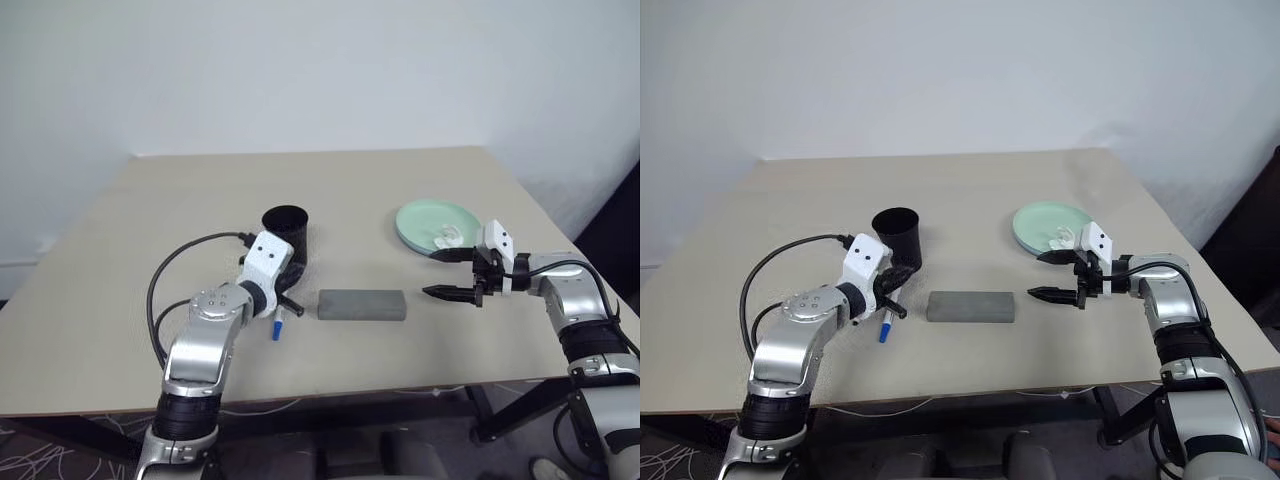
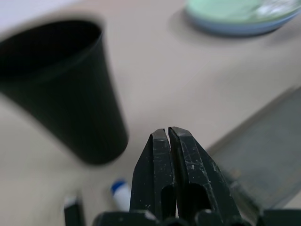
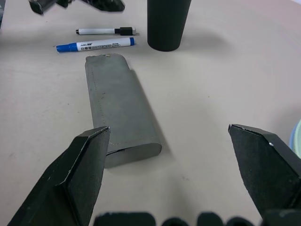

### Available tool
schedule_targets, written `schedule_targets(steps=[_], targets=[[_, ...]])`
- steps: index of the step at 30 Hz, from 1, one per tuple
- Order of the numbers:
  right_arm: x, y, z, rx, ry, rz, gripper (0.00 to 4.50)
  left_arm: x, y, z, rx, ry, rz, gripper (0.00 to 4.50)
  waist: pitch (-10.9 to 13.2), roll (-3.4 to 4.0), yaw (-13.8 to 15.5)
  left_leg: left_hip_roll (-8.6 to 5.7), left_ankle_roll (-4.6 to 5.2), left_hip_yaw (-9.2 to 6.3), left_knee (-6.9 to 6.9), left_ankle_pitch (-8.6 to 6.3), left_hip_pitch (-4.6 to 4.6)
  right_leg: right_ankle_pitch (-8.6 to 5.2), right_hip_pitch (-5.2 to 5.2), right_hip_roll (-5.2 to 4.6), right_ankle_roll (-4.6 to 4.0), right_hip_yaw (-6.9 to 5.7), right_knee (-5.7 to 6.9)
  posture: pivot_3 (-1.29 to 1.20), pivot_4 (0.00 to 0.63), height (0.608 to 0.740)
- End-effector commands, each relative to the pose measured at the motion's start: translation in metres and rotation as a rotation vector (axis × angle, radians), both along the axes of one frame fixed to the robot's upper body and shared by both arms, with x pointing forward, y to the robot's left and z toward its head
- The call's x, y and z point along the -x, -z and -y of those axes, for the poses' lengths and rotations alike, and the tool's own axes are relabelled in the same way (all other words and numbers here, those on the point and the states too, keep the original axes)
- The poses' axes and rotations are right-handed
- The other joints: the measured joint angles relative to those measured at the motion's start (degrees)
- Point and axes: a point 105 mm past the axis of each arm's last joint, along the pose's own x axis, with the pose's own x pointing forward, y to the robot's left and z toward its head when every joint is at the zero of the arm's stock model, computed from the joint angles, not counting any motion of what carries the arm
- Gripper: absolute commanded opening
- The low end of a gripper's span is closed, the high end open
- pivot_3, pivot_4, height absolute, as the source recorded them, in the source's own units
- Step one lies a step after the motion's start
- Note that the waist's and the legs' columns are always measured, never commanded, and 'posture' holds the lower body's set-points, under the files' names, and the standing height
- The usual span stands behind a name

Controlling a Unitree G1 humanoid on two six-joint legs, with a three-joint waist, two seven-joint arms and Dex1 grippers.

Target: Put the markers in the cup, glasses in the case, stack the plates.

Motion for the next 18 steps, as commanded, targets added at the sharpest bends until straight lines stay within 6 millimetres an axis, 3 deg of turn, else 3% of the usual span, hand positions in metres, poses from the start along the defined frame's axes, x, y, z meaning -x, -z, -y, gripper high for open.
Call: schedule_targets(steps=[1,11,18], targets=[[-0.007,-0.017,-0.005,-0.012,-0.018,0.063,4.37,-0.004,0.000,-0.012,-0.023,-0.123,0.003,0.45,0.0,0.00,0.0,-0.01,-0.01,0.01,0.00,0.00,0.02,0.00,-0.01,0.00,0.00,0.00,0.05,0.00,0.000,0.733],[-0.008,-0.014,-0.008,-0.009,-0.020,0.068,4.37,-0.006,0.013,-0.011,-0.098,-0.212,-0.075,3.69,0.0,-0.01,0.0,-0.03,-0.22,0.07,-0.01,-0.08,0.19,-0.01,0.02,-0.01,-0.01,0.01,0.21,0.00,0.000,0.733],[-0.007,-0.009,-0.005,0.003,-0.004,0.069,4.37,-0.010,0.010,-0.005,-0.032,-0.273,-0.191,3.69,0.0,-0.02,0.0,-0.04,-0.24,0.08,-0.01,-0.08,0.20,-0.01,0.03,-0.01,-0.01,0.03,0.20,0.00,0.000,0.733]])
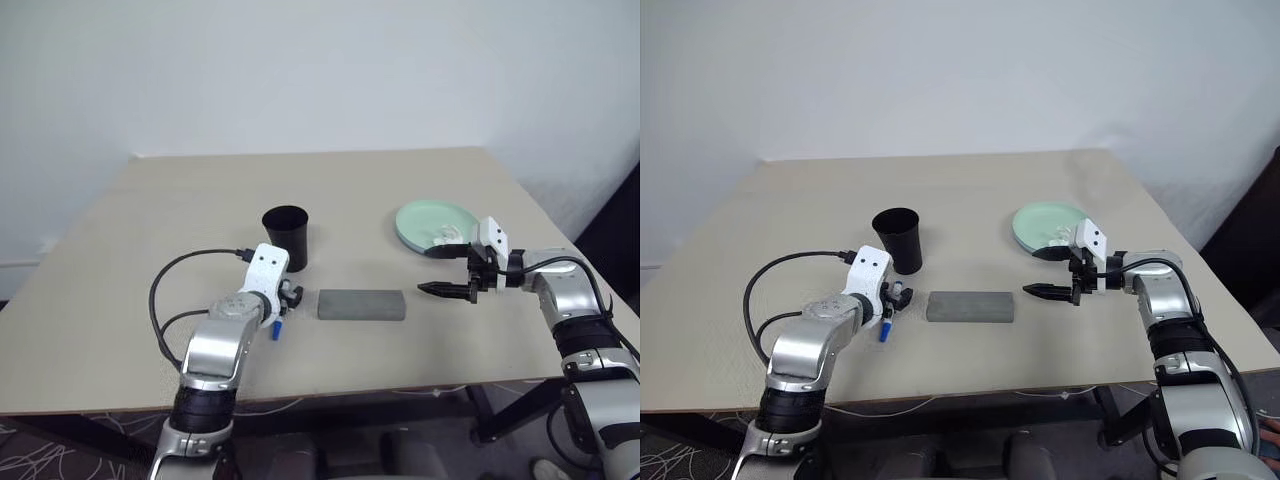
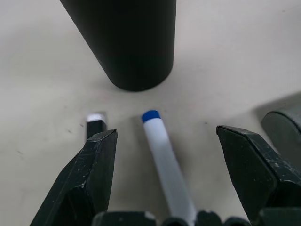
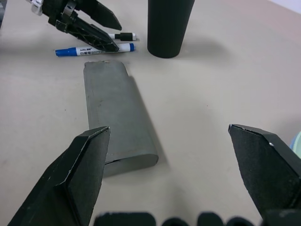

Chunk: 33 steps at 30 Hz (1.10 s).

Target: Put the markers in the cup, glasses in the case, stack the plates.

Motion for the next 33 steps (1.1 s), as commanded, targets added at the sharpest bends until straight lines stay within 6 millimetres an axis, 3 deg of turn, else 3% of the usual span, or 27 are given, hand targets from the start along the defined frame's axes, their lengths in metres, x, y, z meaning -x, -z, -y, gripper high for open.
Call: schedule_targets(steps=[1,21,24,33], targets=[[-0.002,-0.008,0.002,-0.004,0.007,0.045,4.37,-0.006,-0.012,0.003,0.018,-0.014,-0.002,3.69,0.0,0.00,0.0,0.00,0.00,0.00,0.00,0.00,0.00,0.00,0.00,0.00,0.00,0.00,0.00,0.00,0.000,0.733],[-0.004,-0.007,0.005,0.001,0.038,0.059,4.37,-0.010,0.002,0.001,0.019,-0.107,-0.130,3.69,0.0,-0.02,0.0,0.00,-0.06,0.04,-0.15,-0.01,0.10,0.00,0.00,0.01,0.00,0.05,-0.01,0.00,0.000,0.733],[-0.005,-0.007,0.005,0.001,0.040,0.063,4.37,-0.011,0.002,0.004,0.032,-0.101,-0.130,3.13,0.0,-0.03,0.0,-0.01,-0.07,0.04,-0.15,-0.01,0.11,0.00,0.01,0.01,0.00,0.05,-0.01,0.00,0.000,0.733],[-0.004,-0.006,0.007,0.004,0.048,0.068,4.37,-0.013,-0.001,0.006,0.040,-0.093,-0.123,0.13,0.0,-0.03,0.0,-0.01,-0.07,0.04,-0.18,-0.01,0.10,0.00,0.00,0.01,0.00,0.06,-0.03,0.00,0.000,0.733]])
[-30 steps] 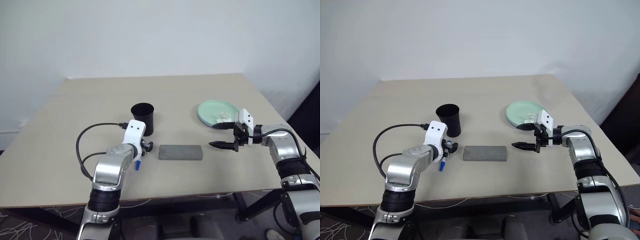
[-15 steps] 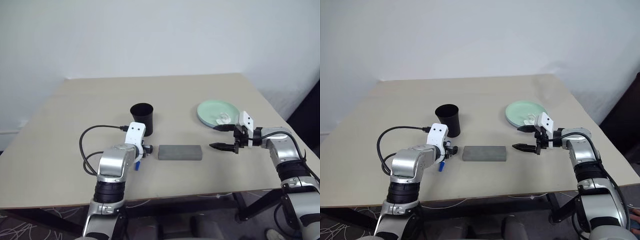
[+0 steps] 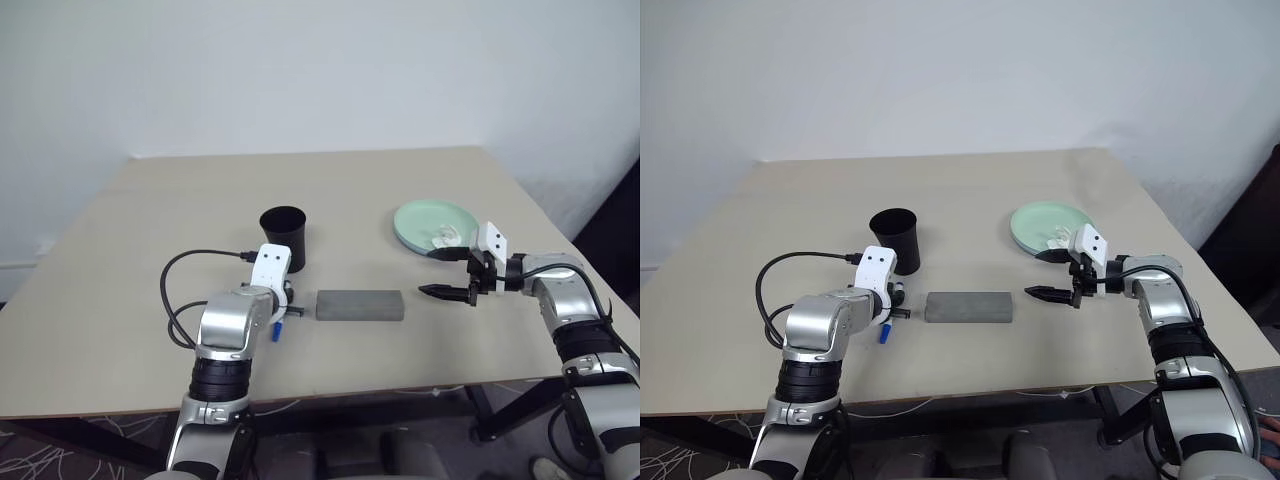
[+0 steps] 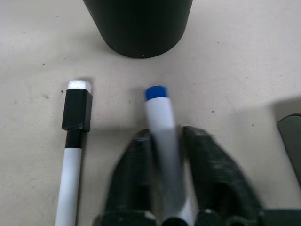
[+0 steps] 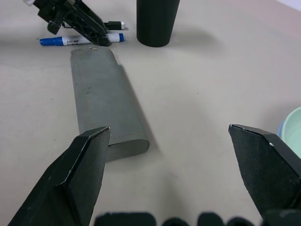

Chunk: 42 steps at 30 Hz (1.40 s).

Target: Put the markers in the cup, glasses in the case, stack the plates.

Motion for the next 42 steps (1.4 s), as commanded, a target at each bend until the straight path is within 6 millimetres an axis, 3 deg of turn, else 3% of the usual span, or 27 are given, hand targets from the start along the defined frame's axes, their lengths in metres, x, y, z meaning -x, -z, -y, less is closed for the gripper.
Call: schedule_targets(steps=[1,6,11,19,25,30,37,42], targets=[[-0.004,-0.013,0.003,-0.011,0.009,0.054,4.37,-0.009,-0.017,0.006,0.028,0.018,0.057,0.13,0.0,0.00,0.0,0.00,0.00,0.00,0.00,0.00,0.00,0.00,0.00,0.00,0.00,0.00,0.00,0.00,0.000,0.733],[-0.004,-0.013,0.004,-0.008,0.012,0.054,4.37,-0.012,-0.031,0.016,0.066,0.079,0.095,0.13,0.0,-0.02,0.0,0.00,0.00,0.00,0.00,0.00,-0.01,0.00,0.00,0.00,0.00,0.00,-0.03,0.00,0.000,0.733],[-0.005,-0.015,0.006,-0.003,0.015,0.058,4.37,-0.003,-0.052,0.041,0.111,0.333,0.166,0.13,0.0,-0.04,-0.1,0.00,-0.03,0.03,-0.05,-0.01,-0.01,0.00,-0.04,0.00,0.00,0.01,-0.02,0.00,0.000,0.733],[-0.008,-0.017,0.005,0.000,0.017,0.063,4.37,0.009,-0.077,0.057,0.073,0.666,0.311,0.13,0.0,-0.04,-0.2,0.01,-0.06,0.10,-0.14,-0.03,0.05,-0.02,-0.05,0.01,-0.02,0.05,-0.07,0.00,0.000,0.733],[-0.011,-0.019,0.002,0.000,0.015,0.072,4.37,-0.037,-0.142,0.052,0.046,0.591,0.739,0.13,0.1,-0.10,0.0,0.00,-0.06,0.19,-0.13,-0.02,0.02,-0.02,-0.02,-0.01,-0.03,0.12,-0.18,0.00,0.000,0.733],[-0.011,-0.019,0.001,-0.002,0.013,0.076,4.37,-0.055,-0.173,0.054,0.060,0.551,0.977,0.13,0.0,-0.08,0.0,0.00,0.15,0.24,-0.19,0.09,0.01,-0.01,0.01,0.00,-0.01,0.13,-0.33,0.00,0.000,0.733],[-0.011,-0.021,0.002,-0.001,0.017,0.081,4.37,-0.087,-0.173,0.026,-0.034,0.327,1.140,0.13,0.0,-0.08,0.0,0.00,0.16,0.37,-0.33,0.10,-0.11,0.02,-0.02,0.04,-0.03,0.02,-0.57,0.00,0.000,0.733],[-0.009,-0.019,0.005,0.002,0.023,0.078,4.37,-0.096,-0.166,0.013,-0.071,0.236,1.213,0.13,0.0,-0.08,0.1,0.00,0.16,0.36,-0.33,0.10,-0.17,0.06,0.00,0.01,0.02,-0.09,-0.60,0.00,0.000,0.733]])
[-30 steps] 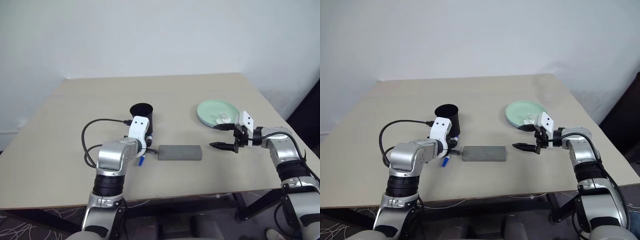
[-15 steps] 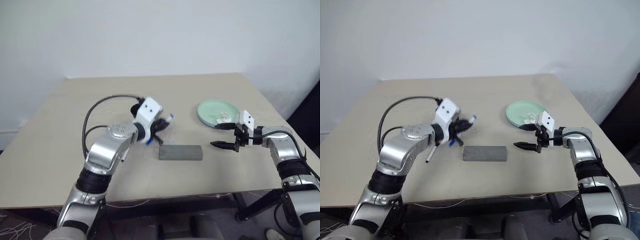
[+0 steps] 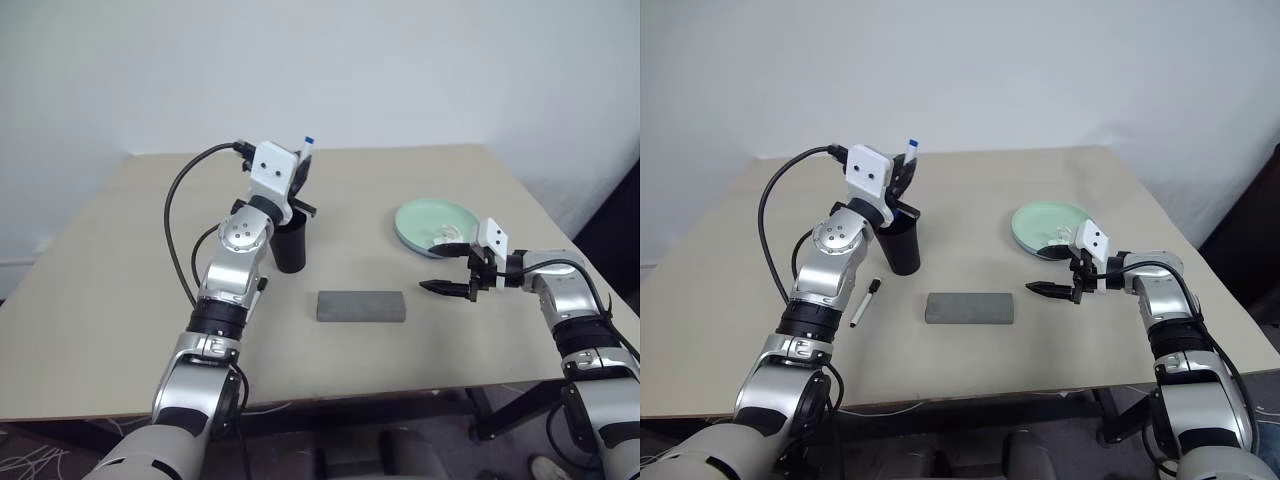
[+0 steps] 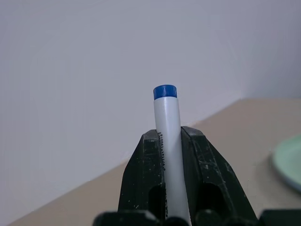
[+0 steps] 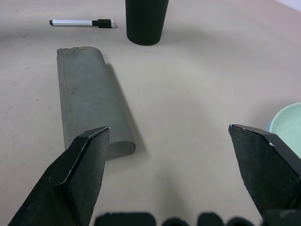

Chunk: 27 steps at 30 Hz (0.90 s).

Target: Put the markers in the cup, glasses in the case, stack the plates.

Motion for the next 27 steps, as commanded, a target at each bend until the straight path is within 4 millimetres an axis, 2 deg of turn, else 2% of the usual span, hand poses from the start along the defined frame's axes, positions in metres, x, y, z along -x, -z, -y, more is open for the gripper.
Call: schedule_targets(steps=[1,13,21,27], targets=[[-0.003,-0.015,0.003,-0.004,0.005,0.065,4.37,-0.003,-0.018,-0.003,0.026,-0.038,0.116,0.13,0.0,0.00,0.0,0.00,0.00,-0.01,0.01,0.00,-0.03,0.01,-0.01,-0.01,0.02,-0.03,-0.01,0.00,0.000,0.733],[-0.002,-0.015,0.002,0.002,0.004,0.066,4.37,-0.006,-0.007,-0.001,0.073,-0.020,0.133,0.13,0.0,0.00,0.1,0.01,-0.02,-0.09,0.09,-0.01,-0.30,0.08,-0.11,-0.03,0.03,-0.28,-0.05,0.00,0.000,0.733],[-0.003,-0.016,0.000,-0.001,0.000,0.069,4.37,-0.005,-0.013,0.002,0.092,-0.006,0.153,2.77,0.0,0.00,0.0,0.02,-0.02,-0.07,0.12,-0.01,-0.30,0.09,-0.10,-0.03,0.03,-0.29,-0.05,0.00,0.000,0.733],[-0.003,-0.015,0.000,-0.001,0.000,0.069,4.37,-0.005,-0.021,0.000,0.091,-0.014,0.174,2.77,0.0,0.00,0.0,0.01,-0.02,-0.08,0.12,-0.01,-0.30,0.10,-0.10,-0.03,0.04,-0.29,-0.05,0.00,0.000,0.733]])
